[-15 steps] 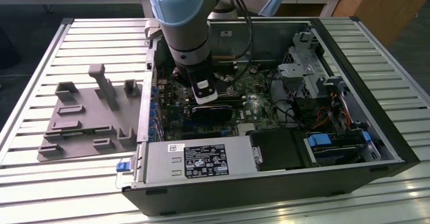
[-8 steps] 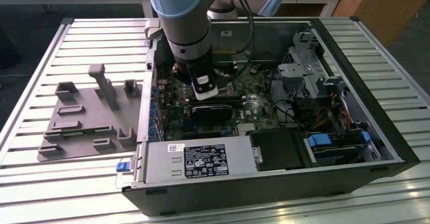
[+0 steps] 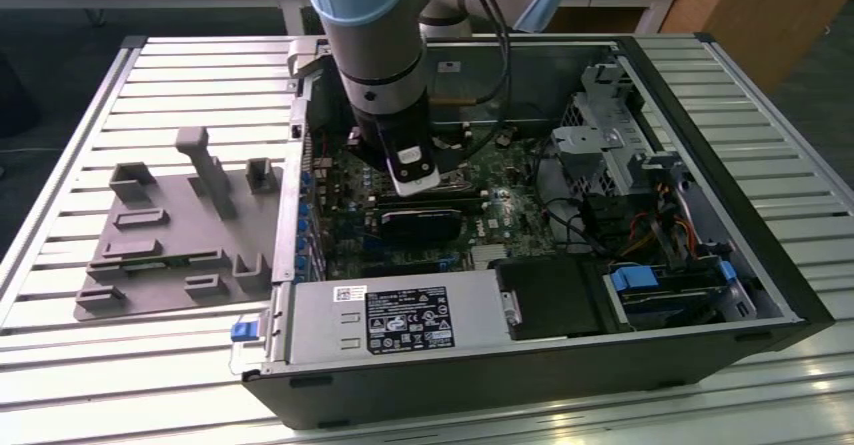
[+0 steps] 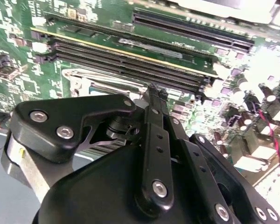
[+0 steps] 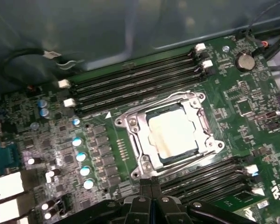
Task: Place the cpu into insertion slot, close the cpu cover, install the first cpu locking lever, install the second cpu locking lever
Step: 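Install the second cpu locking lever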
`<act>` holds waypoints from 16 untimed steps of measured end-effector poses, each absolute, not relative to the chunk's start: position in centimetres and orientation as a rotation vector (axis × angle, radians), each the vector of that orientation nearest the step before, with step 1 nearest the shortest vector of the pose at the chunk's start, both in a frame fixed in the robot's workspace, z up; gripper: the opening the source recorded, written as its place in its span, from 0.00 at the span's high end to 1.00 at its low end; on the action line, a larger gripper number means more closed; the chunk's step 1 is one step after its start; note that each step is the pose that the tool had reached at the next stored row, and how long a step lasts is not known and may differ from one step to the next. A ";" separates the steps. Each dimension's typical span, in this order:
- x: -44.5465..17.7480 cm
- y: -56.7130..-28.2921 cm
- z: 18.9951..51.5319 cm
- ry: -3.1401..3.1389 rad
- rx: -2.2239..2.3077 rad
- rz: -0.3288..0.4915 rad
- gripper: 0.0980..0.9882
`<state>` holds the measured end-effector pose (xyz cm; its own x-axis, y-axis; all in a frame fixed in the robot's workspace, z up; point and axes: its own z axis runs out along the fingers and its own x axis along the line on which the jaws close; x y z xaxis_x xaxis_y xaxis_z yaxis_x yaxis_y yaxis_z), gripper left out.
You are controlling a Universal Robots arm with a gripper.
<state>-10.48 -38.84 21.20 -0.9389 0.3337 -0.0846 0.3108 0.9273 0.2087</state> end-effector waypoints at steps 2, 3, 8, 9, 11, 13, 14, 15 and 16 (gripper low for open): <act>-10.1 -38.8 21.2 2.966 0.502 0.292 1.00; -9.9 -38.8 21.2 2.966 0.504 0.292 1.00; -8.9 -38.8 21.2 2.965 0.510 0.289 1.00; -8.7 -38.8 21.2 2.965 0.511 0.287 1.00; -8.3 -38.8 21.2 2.965 0.514 0.284 1.00; -7.9 -38.8 21.2 2.965 0.517 0.281 1.00; -7.7 -38.8 21.2 2.965 0.518 0.278 1.00; -7.5 -38.8 21.2 2.964 0.520 0.275 1.00; -7.3 -38.7 21.2 2.964 0.521 0.272 1.00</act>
<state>-7.29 -38.74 21.19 -0.9336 0.3476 -0.0865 0.3261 0.9247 0.1964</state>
